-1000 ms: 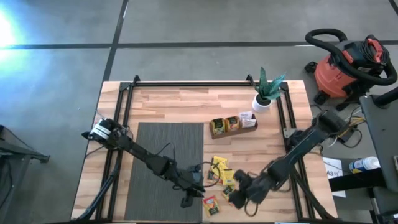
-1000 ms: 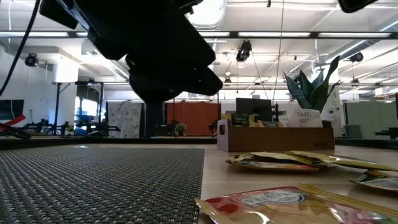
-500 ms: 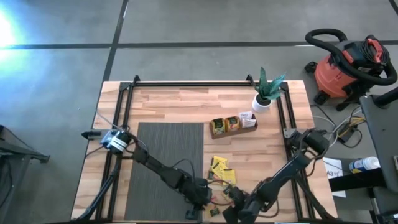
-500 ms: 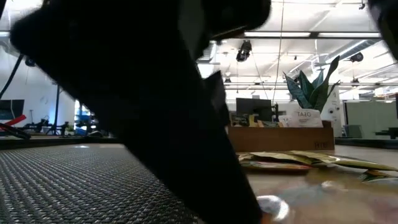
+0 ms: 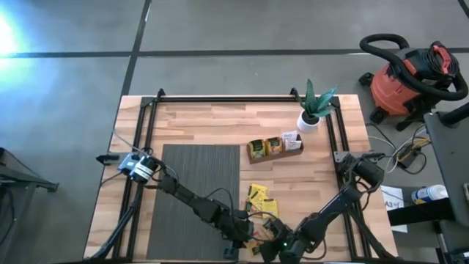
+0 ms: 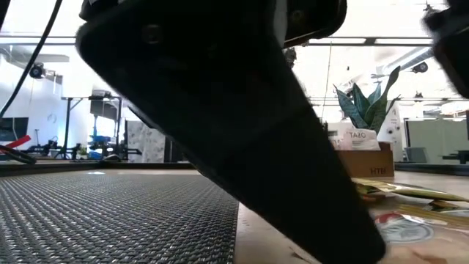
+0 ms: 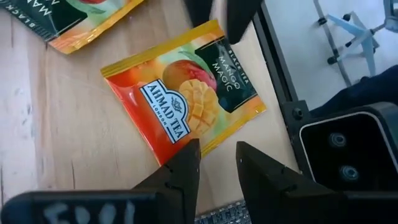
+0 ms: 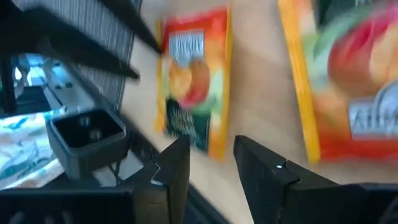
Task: Pick & Place Tea
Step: Put the orange tea bag into the left section of the wooden organizer
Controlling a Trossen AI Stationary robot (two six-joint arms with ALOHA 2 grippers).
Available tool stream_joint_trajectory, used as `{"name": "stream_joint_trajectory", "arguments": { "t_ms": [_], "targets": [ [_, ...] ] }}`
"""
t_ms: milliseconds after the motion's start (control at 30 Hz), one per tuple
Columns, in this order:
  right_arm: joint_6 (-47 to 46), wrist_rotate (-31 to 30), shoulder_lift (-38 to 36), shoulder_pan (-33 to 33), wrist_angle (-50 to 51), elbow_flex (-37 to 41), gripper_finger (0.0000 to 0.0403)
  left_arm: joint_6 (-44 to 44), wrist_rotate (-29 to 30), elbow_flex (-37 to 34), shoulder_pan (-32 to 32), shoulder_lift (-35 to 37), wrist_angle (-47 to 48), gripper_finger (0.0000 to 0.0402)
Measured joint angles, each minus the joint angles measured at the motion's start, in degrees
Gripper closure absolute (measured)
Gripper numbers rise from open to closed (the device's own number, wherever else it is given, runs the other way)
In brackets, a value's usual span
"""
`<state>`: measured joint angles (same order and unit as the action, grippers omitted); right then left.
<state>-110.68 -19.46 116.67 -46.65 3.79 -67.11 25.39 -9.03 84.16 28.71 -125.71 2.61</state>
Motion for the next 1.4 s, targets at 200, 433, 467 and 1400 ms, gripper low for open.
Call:
{"name": "stream_joint_trajectory", "arguments": {
  "t_ms": [200, 433, 467, 1400],
  "targets": [
    [1.1, 0.0, -0.1, 1.6, -0.1, 0.5, 0.0273, 1.8, 2.1, -0.2, 0.0, -0.3, -4.3, 0.0294],
    [6.1, 1.1, -0.3, 2.2, 0.7, 0.2, 0.0307, 2.1, 4.2, -0.2, 0.0, -0.3, -4.6, 0.0294],
    [6.4, 1.4, -0.5, 2.3, 1.0, 0.2, 0.0319, 2.4, 4.3, -0.2, 0.0, -0.3, -4.6, 0.0294],
    [42.2, 8.6, -25.1, 0.7, 23.0, -2.8, 0.0394, 11.1, 16.6, 0.4, -9.7, 23.3, -10.2, 0.0294]
  ]
}}
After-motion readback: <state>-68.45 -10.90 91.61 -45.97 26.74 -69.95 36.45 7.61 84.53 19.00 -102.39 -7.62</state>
